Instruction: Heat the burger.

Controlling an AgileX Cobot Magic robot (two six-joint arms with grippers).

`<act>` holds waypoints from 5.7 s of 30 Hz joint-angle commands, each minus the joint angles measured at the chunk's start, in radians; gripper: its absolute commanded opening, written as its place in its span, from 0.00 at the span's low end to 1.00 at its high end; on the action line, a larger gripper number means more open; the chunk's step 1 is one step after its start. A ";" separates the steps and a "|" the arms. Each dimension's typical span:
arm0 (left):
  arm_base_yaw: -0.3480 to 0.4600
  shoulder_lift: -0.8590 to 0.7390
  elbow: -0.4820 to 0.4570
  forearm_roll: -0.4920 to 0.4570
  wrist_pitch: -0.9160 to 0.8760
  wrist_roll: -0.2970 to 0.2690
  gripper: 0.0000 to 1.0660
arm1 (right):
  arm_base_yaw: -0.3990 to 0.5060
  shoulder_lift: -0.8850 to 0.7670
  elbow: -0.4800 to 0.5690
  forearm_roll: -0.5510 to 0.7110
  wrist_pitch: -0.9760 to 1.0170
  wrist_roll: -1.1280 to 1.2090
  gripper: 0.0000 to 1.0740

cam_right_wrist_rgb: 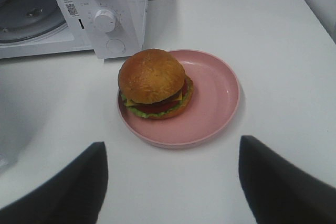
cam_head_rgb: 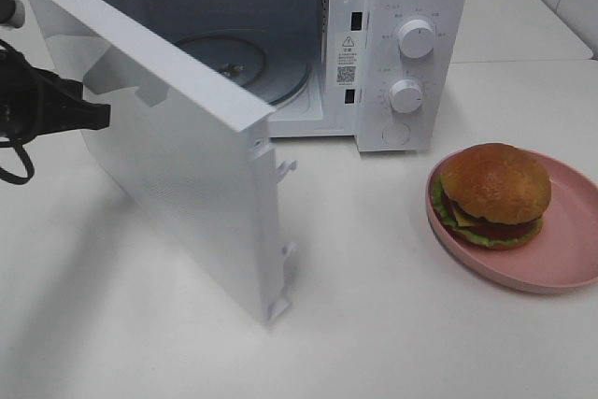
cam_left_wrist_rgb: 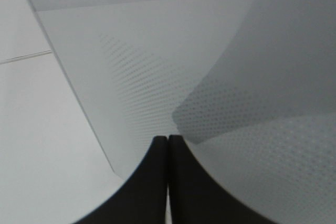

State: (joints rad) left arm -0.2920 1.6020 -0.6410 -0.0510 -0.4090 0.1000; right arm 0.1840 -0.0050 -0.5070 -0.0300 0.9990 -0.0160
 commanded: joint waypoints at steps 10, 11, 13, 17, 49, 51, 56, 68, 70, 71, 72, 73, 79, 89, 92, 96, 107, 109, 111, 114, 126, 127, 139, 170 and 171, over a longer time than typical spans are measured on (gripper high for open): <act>-0.130 0.152 -0.180 0.013 -0.041 -0.009 0.00 | 0.000 -0.021 0.002 -0.001 0.002 -0.009 0.58; -0.130 0.152 -0.180 0.013 -0.041 -0.009 0.00 | 0.000 -0.021 0.002 -0.001 0.002 -0.009 0.58; -0.137 0.163 -0.196 0.013 -0.042 -0.009 0.00 | 0.000 -0.021 0.002 -0.001 0.002 -0.009 0.58; -0.172 0.230 -0.274 0.013 -0.041 -0.009 0.00 | 0.000 -0.021 0.002 -0.001 0.002 -0.009 0.58; -0.355 0.465 -0.832 0.012 0.495 -0.004 0.00 | 0.000 -0.021 0.002 -0.001 0.002 -0.009 0.58; -0.356 0.453 -0.832 0.012 0.546 -0.005 0.00 | 0.000 -0.021 0.002 -0.001 0.002 -0.009 0.58; -0.357 0.376 -0.832 0.012 0.790 -0.005 0.00 | 0.000 -0.021 0.002 -0.001 0.002 -0.009 0.58; -0.295 0.162 -0.832 0.014 1.252 -0.077 0.00 | 0.000 -0.021 0.002 -0.001 0.002 -0.009 0.58; -0.254 0.136 -0.832 0.014 1.311 -0.111 0.00 | 0.000 -0.021 0.002 -0.001 0.002 -0.009 0.58; -0.235 0.123 -0.831 0.013 1.335 -0.123 0.00 | 0.000 -0.021 0.002 -0.001 0.002 -0.009 0.58; -0.235 0.123 -0.831 0.013 1.335 -0.123 0.00 | 0.000 -0.021 0.002 -0.001 0.002 -0.009 0.58; -0.191 0.104 -0.831 0.011 1.393 -0.143 0.00 | 0.000 -0.021 0.002 -0.001 0.002 -0.009 0.58; -0.042 0.030 -0.827 0.012 1.548 -0.165 0.00 | 0.000 -0.021 0.002 -0.001 0.002 -0.009 0.58; 0.057 -0.190 -0.667 0.064 1.592 -0.192 0.00 | 0.000 -0.021 0.002 -0.001 0.002 -0.009 0.58; 0.057 -0.298 -0.573 0.064 1.581 -0.193 0.00 | 0.000 -0.021 0.002 -0.001 0.002 -0.009 0.58; 0.057 -0.458 -0.445 0.064 1.582 -0.192 0.00 | 0.000 -0.021 0.002 -0.001 0.002 -0.009 0.58; 0.057 -1.012 -0.185 0.064 1.589 -0.139 0.00 | 0.000 -0.021 0.002 -0.001 0.002 -0.009 0.58; 0.057 -1.068 -0.166 0.064 1.589 -0.124 0.00 | 0.000 -0.021 0.002 -0.001 0.002 -0.009 0.58; 0.057 -1.259 -0.099 0.064 1.586 -0.066 0.00 | 0.000 -0.021 0.002 -0.001 0.002 -0.009 0.58; 0.057 -1.392 -0.055 0.064 1.582 -0.051 0.00 | 0.000 -0.021 0.002 -0.001 0.002 -0.009 0.58; 0.057 -1.631 0.117 0.060 1.507 -0.050 0.00 | 0.000 -0.021 0.002 -0.001 0.002 -0.009 0.58; 0.057 -1.631 0.115 0.057 1.463 -0.048 0.00 | 0.000 -0.021 0.002 -0.001 0.002 -0.009 0.58; 0.057 -1.628 0.144 0.051 1.444 -0.002 0.00 | 0.000 -0.021 0.002 -0.001 0.002 -0.009 0.58; 0.100 -1.628 0.144 0.051 1.444 -0.005 0.00 | 0.000 -0.021 0.002 -0.001 0.002 -0.009 0.58; 0.121 -1.628 0.144 0.051 1.444 -0.005 0.00 | 0.000 -0.021 0.002 -0.001 0.002 -0.009 0.58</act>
State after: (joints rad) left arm -0.2070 -0.0040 -0.5000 0.0090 1.0490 0.0980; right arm 0.1840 -0.0050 -0.5070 -0.0300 0.9990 -0.0160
